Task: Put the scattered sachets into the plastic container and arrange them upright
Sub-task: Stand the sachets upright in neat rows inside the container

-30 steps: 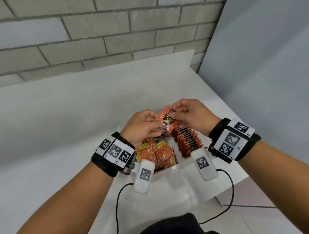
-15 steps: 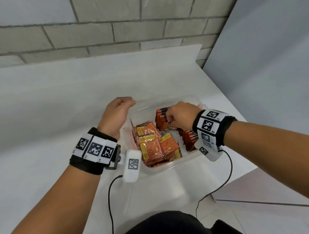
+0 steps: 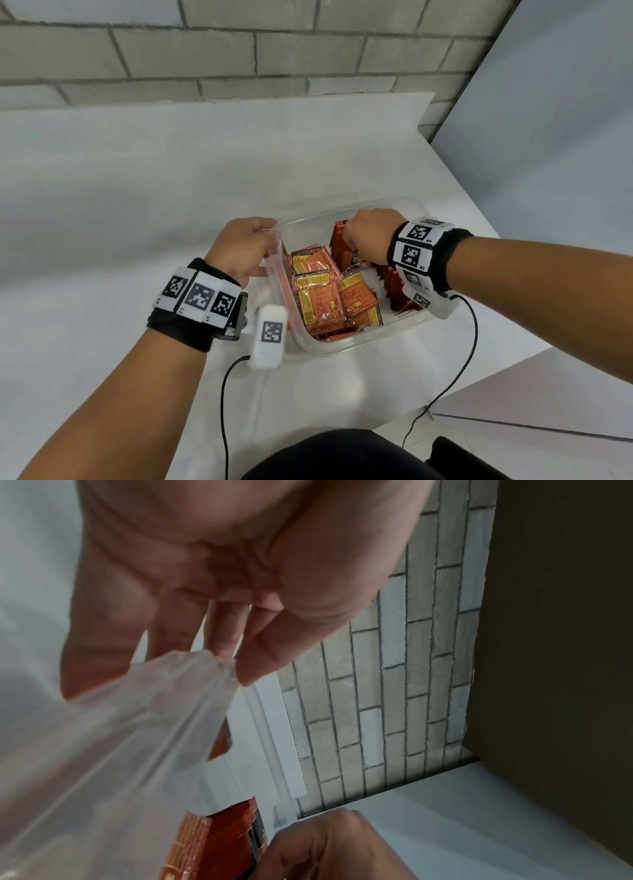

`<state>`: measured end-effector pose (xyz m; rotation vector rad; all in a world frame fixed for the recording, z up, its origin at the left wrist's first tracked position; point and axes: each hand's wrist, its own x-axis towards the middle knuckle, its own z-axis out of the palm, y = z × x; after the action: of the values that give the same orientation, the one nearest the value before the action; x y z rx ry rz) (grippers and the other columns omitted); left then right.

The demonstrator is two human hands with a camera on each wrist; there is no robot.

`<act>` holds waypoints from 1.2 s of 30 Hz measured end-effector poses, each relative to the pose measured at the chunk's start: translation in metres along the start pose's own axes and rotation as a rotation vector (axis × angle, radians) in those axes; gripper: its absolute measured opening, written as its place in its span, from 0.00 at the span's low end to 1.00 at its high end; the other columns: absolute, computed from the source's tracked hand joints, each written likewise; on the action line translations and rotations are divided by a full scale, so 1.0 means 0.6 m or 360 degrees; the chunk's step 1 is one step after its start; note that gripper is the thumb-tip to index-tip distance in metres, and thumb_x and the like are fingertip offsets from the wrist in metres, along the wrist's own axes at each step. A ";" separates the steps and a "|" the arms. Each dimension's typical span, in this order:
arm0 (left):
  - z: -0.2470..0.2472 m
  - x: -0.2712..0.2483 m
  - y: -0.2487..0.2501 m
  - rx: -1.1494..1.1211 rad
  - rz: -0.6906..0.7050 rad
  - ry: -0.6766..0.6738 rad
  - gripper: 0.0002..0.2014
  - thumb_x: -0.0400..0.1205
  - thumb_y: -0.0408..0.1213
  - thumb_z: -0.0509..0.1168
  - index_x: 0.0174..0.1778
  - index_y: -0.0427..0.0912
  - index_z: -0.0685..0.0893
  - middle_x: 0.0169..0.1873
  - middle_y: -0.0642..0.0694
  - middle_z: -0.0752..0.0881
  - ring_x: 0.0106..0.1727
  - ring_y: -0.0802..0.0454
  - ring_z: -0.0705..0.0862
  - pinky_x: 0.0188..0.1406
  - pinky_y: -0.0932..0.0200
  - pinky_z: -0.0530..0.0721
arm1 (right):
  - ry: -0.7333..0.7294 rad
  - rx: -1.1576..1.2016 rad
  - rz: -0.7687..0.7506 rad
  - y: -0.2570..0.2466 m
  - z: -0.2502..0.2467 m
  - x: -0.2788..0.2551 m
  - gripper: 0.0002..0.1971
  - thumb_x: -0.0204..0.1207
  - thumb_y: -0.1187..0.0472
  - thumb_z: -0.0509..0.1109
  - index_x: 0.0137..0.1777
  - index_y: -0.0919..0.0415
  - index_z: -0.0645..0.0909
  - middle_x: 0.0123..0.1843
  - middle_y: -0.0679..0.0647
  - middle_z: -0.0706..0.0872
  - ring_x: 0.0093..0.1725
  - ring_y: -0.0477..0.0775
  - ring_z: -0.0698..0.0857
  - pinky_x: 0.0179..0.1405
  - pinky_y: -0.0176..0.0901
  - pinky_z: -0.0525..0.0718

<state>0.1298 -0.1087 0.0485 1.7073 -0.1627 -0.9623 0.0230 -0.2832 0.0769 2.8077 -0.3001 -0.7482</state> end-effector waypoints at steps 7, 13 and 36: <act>-0.002 0.001 -0.003 -0.0016 0.0001 -0.0009 0.22 0.79 0.22 0.64 0.69 0.40 0.80 0.55 0.42 0.85 0.43 0.49 0.83 0.34 0.54 0.86 | 0.0026 -0.0049 0.0000 -0.001 -0.002 0.005 0.20 0.77 0.68 0.67 0.28 0.56 0.61 0.29 0.51 0.70 0.25 0.49 0.69 0.22 0.36 0.65; -0.002 0.000 -0.002 -0.0031 0.0014 -0.0016 0.21 0.80 0.21 0.62 0.68 0.40 0.79 0.58 0.40 0.85 0.44 0.49 0.83 0.40 0.49 0.89 | 0.0002 -0.0056 0.0031 -0.002 -0.004 0.001 0.21 0.77 0.69 0.66 0.28 0.56 0.59 0.28 0.51 0.68 0.25 0.49 0.67 0.22 0.36 0.64; -0.002 -0.003 -0.003 -0.0122 -0.0002 -0.0054 0.17 0.80 0.21 0.63 0.60 0.43 0.81 0.59 0.41 0.86 0.42 0.52 0.83 0.29 0.55 0.88 | 0.0011 0.0163 0.0152 0.007 -0.010 -0.006 0.09 0.75 0.58 0.73 0.42 0.62 0.78 0.31 0.51 0.74 0.28 0.50 0.74 0.23 0.37 0.69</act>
<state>0.1290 -0.1061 0.0478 1.6220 -0.1455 -0.9871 0.0220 -0.2851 0.0847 2.8663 -0.4803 -0.7216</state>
